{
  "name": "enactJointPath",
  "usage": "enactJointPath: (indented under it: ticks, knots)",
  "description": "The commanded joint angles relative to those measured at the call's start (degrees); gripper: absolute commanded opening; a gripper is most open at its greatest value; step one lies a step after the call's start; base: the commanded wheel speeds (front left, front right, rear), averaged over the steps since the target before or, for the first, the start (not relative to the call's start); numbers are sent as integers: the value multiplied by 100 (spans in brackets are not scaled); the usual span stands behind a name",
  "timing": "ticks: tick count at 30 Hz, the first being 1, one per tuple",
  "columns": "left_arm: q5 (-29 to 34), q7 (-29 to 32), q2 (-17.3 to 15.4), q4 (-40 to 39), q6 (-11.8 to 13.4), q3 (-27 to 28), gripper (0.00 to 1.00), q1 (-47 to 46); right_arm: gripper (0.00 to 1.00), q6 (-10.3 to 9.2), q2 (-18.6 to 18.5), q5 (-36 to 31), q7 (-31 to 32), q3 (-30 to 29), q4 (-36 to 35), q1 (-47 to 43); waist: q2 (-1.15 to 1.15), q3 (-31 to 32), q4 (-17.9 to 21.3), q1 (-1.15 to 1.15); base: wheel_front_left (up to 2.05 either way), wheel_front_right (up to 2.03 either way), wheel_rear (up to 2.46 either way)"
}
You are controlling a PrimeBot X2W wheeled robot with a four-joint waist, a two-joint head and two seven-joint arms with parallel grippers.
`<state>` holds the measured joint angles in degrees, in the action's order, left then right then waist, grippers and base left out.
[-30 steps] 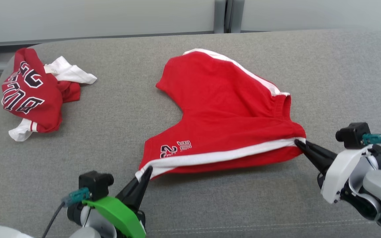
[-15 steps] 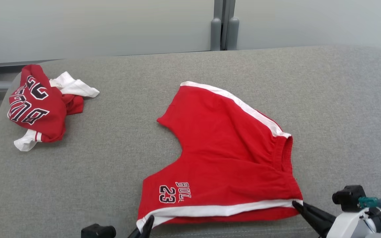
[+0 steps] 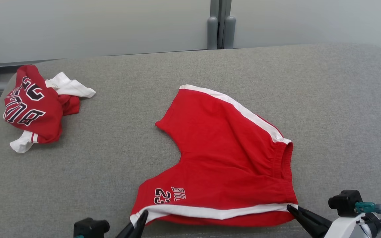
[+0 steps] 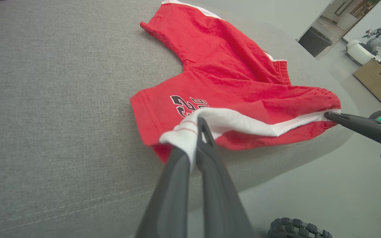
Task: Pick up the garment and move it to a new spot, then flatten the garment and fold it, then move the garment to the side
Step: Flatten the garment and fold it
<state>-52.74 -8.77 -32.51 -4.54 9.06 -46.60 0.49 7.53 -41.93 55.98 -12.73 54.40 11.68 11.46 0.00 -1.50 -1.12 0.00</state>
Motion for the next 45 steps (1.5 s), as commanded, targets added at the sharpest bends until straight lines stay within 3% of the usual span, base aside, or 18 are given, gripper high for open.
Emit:
enactJointPath:
  ticks: [1, 11, 22, 34, 45]
  knots:
    - [80, 60, -33, 41, -51, 44, 0, -233, 0, -8, 53, 14, 43, -80, -78, 18, 0, -8, 0, 0, 0, 0, 0]
    - [275, 403, 182, 686, -410, 70, 0, -1463, 0, -7, 293, 500, 69, -616, -387, 190, 0, -170, 119, 0, 0, 0, 0]
    - [675, 874, 712, 2396, -916, 53, 0, -3609, 0, -7, 686, 589, 59, -1089, -271, 732, 0, -824, 627, 0, 0, 0, 0]
    - [1140, 1085, 1380, 4522, -1283, -85, 0, -5718, 0, -7, 1492, 457, -93, -1493, 560, 1778, 0, -2060, 1237, 0, 0, 0, 0]
    - [1267, 971, 1879, 5967, -1485, -268, 0, -6616, 0, -7, 2102, 444, -157, -1434, 1443, 2455, 0, -2382, 1405, 0, 0, 0, 0]
